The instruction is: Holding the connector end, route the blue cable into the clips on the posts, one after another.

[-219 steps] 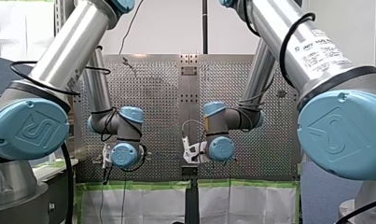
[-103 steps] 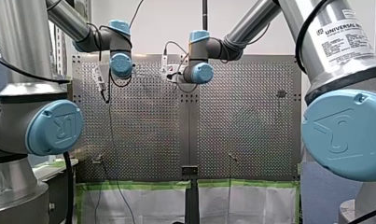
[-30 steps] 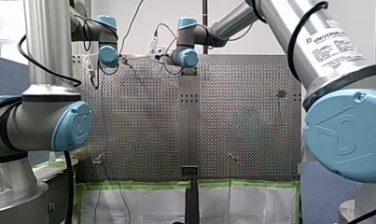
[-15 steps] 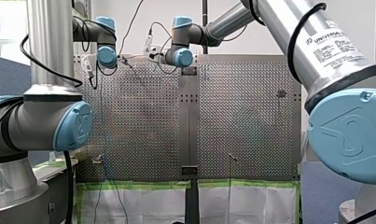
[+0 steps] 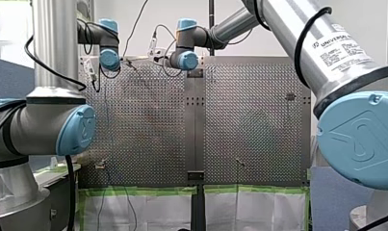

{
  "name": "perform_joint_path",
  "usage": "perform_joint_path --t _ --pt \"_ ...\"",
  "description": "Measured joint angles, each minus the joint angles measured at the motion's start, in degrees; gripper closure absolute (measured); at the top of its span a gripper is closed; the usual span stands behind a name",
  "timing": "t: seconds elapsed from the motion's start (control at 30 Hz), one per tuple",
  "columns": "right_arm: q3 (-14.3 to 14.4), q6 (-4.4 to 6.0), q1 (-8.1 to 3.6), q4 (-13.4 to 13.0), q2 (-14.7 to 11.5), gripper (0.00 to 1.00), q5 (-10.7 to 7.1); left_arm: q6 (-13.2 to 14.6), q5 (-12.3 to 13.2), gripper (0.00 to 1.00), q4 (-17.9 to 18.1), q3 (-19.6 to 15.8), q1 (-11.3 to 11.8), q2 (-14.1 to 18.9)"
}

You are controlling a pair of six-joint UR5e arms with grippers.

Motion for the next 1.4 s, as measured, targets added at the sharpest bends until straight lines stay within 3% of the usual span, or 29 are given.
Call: perform_joint_path --t 0.6,1.13,1.4 --pt "-0.66 0.02 -1.2 0.07 0.83 1.0 0.01 -1.02 3.65 1.0 0.15 2.1 0.75 -3.44" --pt "-0.95 0.04 -2.42 0.07 1.22 1.0 -0.09 -2.61 4.14 1.0 0.26 3.96 1.45 -4.14" --pt "-1.31 0.03 -3.63 0.08 1.28 1.0 -0.08 -2.81 4.58 1.0 0.26 4.04 1.92 -4.17"
